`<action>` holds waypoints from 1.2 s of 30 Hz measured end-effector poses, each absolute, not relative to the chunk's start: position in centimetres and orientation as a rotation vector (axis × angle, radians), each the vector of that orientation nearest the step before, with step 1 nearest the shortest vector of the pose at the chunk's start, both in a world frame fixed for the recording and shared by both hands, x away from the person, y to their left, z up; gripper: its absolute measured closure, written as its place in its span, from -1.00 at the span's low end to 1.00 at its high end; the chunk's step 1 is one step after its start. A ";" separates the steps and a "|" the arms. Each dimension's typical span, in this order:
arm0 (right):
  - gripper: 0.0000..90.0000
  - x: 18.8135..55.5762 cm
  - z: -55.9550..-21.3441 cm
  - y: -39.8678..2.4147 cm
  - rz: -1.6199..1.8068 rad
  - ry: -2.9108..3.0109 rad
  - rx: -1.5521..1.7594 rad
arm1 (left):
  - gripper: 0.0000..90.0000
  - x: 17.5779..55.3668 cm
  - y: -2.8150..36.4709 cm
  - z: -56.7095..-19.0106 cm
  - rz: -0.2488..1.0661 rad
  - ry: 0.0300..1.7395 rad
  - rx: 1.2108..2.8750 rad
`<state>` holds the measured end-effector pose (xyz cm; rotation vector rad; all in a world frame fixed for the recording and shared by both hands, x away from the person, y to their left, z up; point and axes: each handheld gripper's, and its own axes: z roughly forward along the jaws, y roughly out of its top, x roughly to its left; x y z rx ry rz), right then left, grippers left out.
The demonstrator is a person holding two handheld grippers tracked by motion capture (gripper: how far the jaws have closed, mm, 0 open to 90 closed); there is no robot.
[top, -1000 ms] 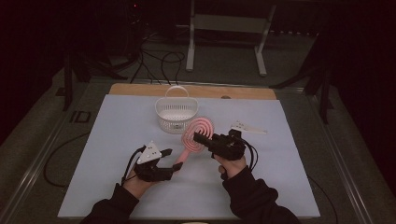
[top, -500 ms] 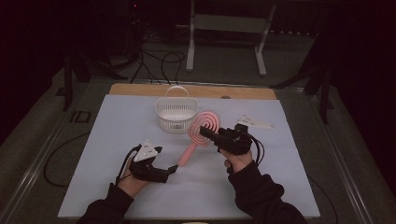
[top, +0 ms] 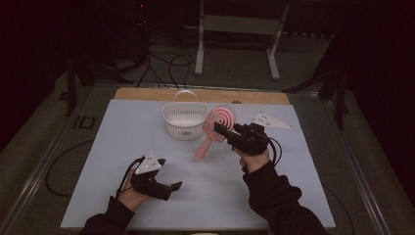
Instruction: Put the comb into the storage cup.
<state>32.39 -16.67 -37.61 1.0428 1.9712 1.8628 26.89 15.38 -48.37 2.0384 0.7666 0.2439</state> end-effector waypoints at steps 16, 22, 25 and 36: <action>0.44 34.1 -34.8 -15.8 1.767 1.905 0.913 | -1.00 26.4 17.1 -49.3 0.198 0.785 2.071; 0.44 35.0 -33.5 -15.2 1.722 1.875 0.862 | -0.99 26.1 17.7 -49.4 0.212 0.789 2.069; 0.44 35.4 -33.1 -14.8 1.704 1.858 0.846 | -0.99 26.0 18.0 -49.5 0.221 0.803 2.058; 0.44 37.0 -31.7 -12.8 1.604 1.824 0.755 | -0.99 25.6 18.7 -49.8 0.234 0.803 2.044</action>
